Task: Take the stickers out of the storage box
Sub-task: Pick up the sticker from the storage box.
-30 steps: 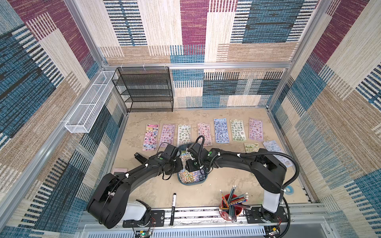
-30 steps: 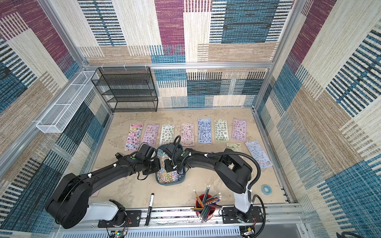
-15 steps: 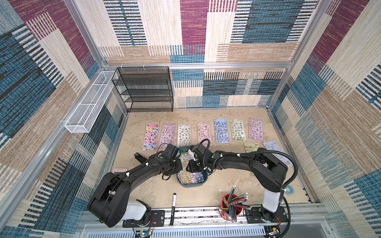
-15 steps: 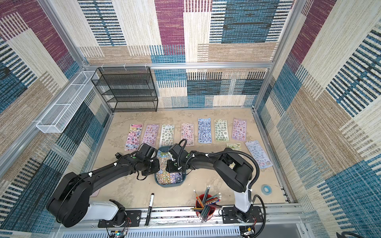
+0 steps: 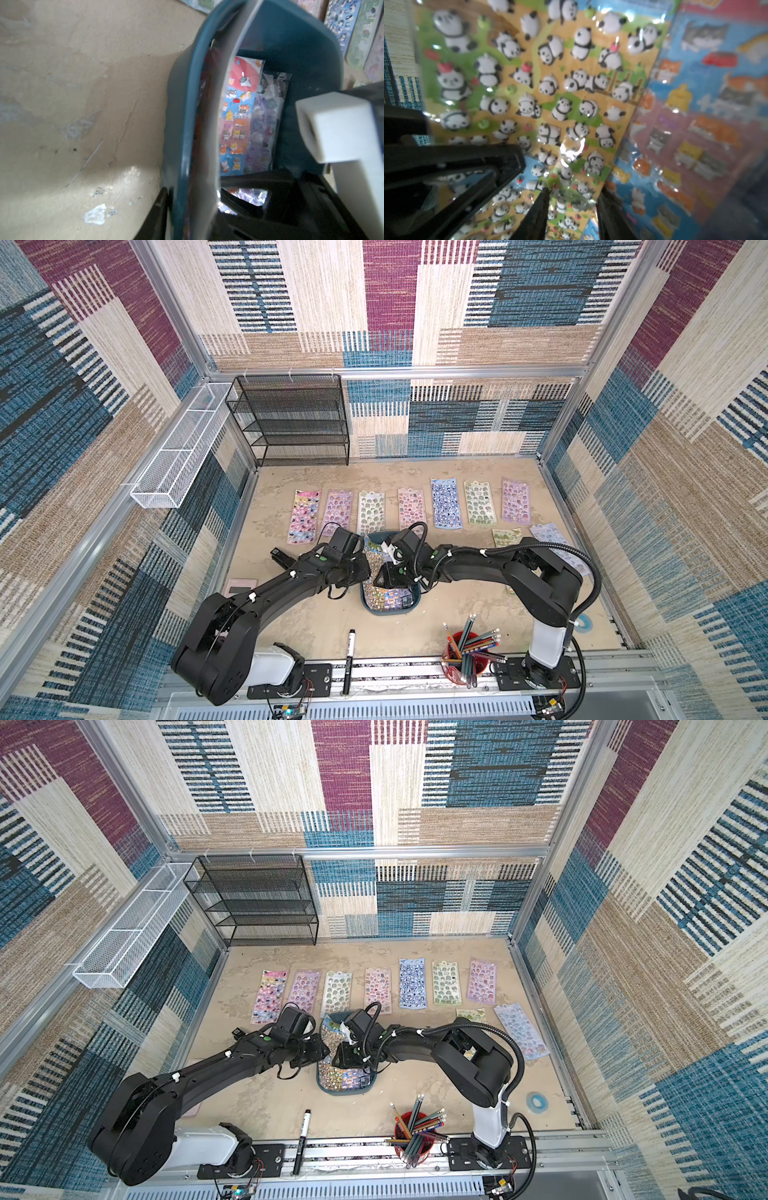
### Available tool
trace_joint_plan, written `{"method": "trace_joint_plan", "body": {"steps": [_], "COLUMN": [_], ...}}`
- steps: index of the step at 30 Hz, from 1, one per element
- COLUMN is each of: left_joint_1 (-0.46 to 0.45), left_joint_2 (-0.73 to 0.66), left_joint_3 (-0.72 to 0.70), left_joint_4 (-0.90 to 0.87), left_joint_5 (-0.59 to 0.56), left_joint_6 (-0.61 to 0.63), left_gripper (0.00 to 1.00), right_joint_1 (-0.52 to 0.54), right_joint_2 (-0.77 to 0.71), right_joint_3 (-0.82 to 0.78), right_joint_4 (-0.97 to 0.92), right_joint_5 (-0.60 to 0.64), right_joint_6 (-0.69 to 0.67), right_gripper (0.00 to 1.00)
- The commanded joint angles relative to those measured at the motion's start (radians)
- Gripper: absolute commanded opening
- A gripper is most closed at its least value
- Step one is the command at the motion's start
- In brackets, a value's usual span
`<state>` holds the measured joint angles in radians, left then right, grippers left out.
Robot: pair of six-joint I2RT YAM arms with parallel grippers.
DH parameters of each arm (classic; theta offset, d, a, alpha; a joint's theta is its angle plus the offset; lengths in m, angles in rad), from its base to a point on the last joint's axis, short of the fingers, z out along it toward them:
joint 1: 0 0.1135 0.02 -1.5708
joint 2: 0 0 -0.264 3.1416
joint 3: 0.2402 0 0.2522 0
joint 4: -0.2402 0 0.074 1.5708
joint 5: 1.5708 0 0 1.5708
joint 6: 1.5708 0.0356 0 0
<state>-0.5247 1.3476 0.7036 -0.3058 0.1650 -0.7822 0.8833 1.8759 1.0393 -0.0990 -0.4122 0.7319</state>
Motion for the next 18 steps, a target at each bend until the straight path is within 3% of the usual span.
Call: {"method": "trace_joint_plan", "body": {"steps": [1,4,13,18], "left_joint_1": [0.0,0.0,0.001,0.0], "left_joint_2": [-0.008,-0.013,-0.141,-0.214], "left_joint_3": [-0.004,-0.004,0.002,0.002], "left_joint_4": [0.021,0.018,-0.079,-0.115], "left_joint_5": [0.01,0.015,-0.064,-0.122], "left_joint_6": [-0.005,-0.009,-0.009,0.01], "left_gripper": [0.31,0.32,0.54,0.56], "right_joint_1": [0.002,0.0,-0.004,-0.004], "right_joint_2": [0.008,0.006,0.026,0.028], "right_joint_3": [-0.015,-0.024,-0.042,-0.044], "right_joint_4": [-0.001,0.009,0.013,0.013], "right_joint_5": [-0.013,-0.007,0.008,0.013], "right_joint_6": [0.019,0.028,0.025,0.024], "right_gripper": [0.35,0.35,0.36,0.37]}}
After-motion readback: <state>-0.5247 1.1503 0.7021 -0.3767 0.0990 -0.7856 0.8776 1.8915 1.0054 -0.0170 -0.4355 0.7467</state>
